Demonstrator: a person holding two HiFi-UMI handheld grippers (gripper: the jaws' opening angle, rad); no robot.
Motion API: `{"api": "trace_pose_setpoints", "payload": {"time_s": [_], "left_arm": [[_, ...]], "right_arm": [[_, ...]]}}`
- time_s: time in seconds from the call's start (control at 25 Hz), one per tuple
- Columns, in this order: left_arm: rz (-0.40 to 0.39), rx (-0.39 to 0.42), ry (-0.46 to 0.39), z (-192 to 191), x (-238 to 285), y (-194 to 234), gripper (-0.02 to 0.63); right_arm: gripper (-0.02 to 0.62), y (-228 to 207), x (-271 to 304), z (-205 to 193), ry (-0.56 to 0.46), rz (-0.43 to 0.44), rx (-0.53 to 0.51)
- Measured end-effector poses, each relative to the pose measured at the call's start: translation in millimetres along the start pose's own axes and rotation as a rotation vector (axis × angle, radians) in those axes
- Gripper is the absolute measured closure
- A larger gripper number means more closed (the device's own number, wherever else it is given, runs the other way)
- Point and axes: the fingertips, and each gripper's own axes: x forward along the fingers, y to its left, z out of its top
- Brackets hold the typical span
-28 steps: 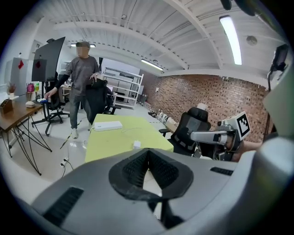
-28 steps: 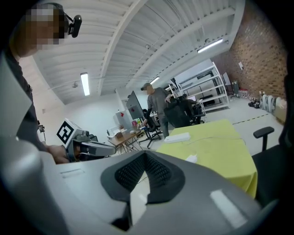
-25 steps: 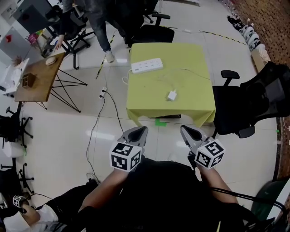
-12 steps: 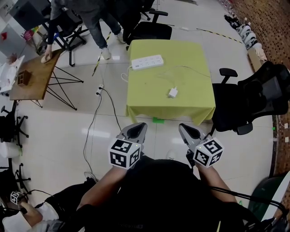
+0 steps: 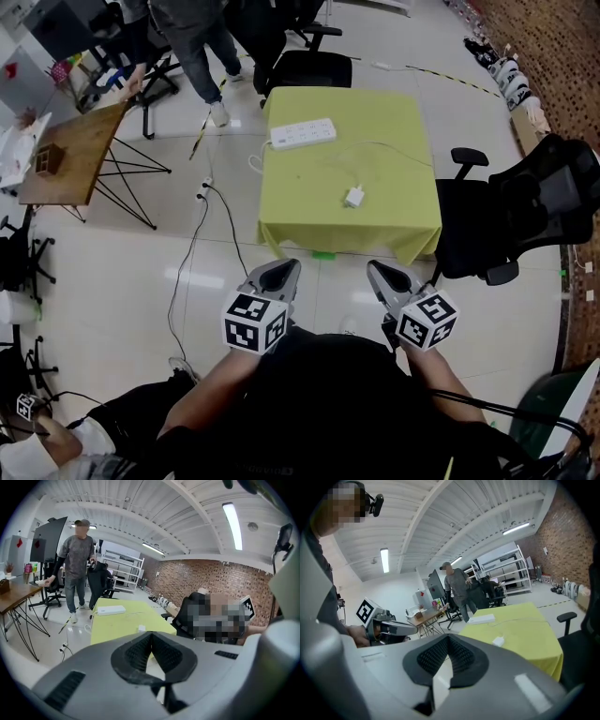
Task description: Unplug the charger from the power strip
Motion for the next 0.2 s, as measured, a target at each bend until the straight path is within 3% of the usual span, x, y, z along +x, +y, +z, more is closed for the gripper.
{"api": "trace_pose_setpoints", "payload": {"time_s": [0.2], "left_arm": [[-0.008, 0.002, -0.001, -0.7, 1.2, -5.8, 0.600]], "right_arm": [[0.594, 0.2, 0.0, -0.4, -0.002, 0.003, -0.003]]}}
